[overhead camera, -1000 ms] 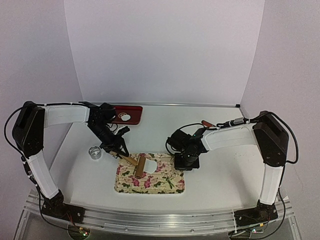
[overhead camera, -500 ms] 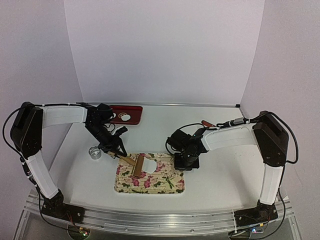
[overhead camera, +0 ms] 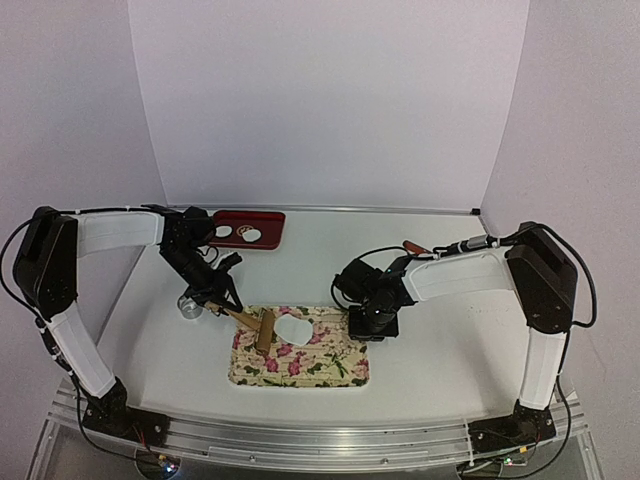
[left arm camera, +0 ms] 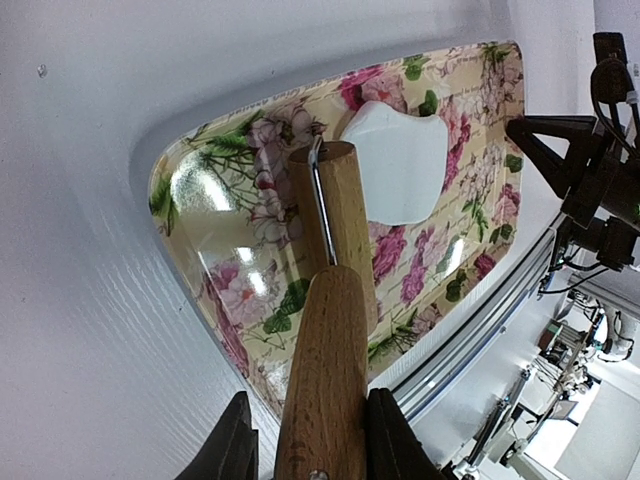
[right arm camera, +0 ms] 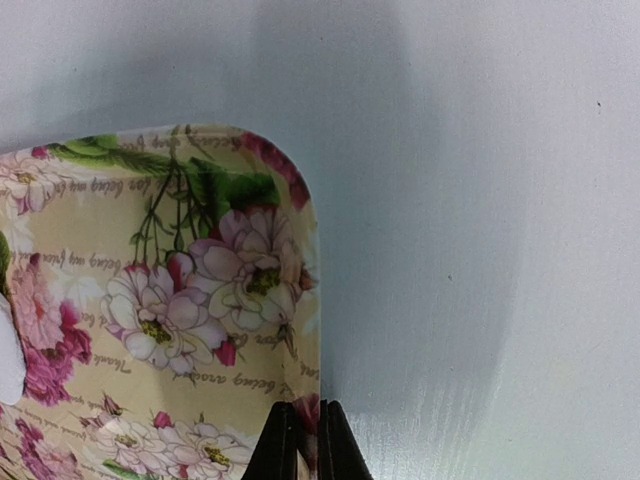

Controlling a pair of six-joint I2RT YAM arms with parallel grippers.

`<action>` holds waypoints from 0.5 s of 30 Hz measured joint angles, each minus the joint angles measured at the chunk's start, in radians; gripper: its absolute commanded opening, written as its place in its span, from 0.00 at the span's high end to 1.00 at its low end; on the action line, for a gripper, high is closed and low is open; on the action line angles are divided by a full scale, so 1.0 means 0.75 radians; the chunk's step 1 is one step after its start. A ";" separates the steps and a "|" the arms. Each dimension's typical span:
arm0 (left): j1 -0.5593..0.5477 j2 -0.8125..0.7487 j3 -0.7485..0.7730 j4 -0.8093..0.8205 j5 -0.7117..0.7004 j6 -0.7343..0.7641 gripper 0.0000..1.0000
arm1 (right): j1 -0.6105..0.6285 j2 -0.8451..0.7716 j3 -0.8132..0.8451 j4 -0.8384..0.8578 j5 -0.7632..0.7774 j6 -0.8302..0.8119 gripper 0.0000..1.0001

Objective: Roll out the dumpling wrappers from the dough

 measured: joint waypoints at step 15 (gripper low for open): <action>-0.004 -0.080 0.047 -0.096 -0.141 -0.007 1.00 | 0.000 0.000 0.000 0.000 0.001 0.001 1.00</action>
